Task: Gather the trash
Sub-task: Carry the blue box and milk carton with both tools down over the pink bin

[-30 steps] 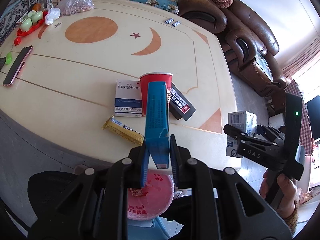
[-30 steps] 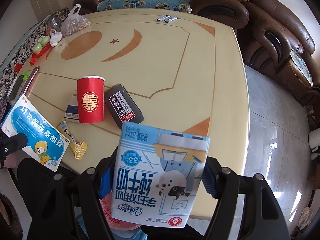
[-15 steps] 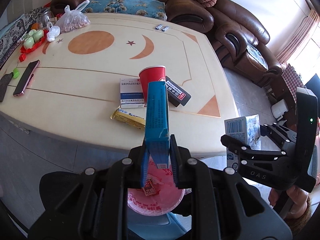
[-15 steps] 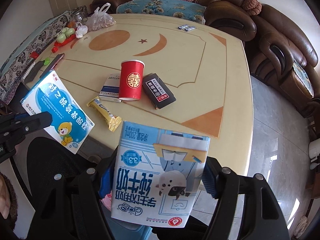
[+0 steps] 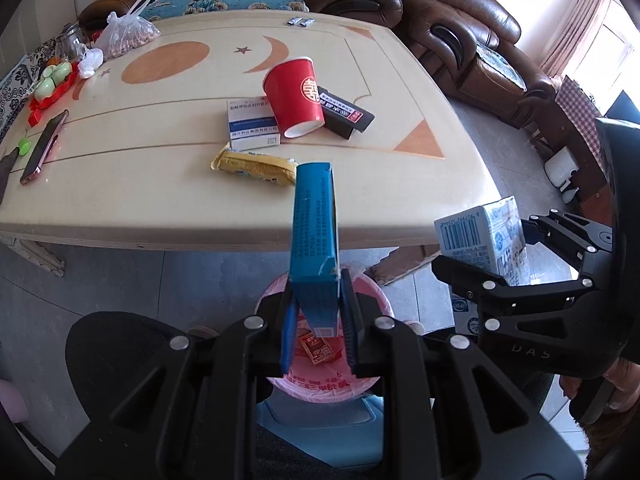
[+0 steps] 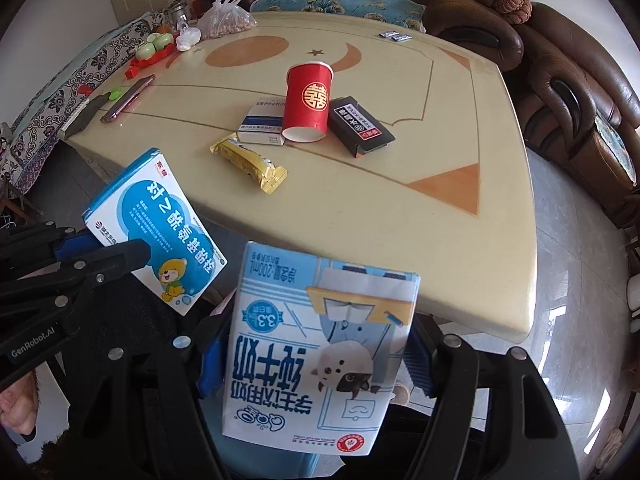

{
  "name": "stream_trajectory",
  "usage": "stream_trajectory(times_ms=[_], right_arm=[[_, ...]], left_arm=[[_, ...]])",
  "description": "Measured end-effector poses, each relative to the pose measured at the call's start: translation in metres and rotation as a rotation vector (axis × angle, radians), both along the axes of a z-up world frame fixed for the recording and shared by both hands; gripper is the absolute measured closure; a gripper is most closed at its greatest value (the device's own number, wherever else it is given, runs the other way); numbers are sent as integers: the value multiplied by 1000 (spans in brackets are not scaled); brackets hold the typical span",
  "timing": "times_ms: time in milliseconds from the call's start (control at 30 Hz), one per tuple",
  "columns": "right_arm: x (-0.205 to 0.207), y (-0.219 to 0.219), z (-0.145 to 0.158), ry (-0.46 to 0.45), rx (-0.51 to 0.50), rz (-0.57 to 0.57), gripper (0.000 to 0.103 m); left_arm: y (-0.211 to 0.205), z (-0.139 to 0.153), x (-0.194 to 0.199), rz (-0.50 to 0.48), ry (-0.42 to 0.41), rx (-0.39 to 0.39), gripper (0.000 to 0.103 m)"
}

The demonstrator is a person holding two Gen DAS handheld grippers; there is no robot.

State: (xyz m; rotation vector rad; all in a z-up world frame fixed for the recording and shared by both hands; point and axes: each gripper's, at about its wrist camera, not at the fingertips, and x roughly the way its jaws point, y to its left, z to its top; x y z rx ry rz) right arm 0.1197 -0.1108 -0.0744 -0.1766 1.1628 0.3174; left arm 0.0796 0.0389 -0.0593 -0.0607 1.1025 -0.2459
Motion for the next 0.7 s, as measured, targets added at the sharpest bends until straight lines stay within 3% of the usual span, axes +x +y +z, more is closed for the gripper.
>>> stream_trajectory(times_ms=[433,700], right_arm=[[-31,2,-59,20,-21,-28,34],[-34,1,-103,103,6,-55,34]], left_arm=[[-6,-66,-16,-37,68,36,83],[-9,-102,-17,-52,140,27,83]])
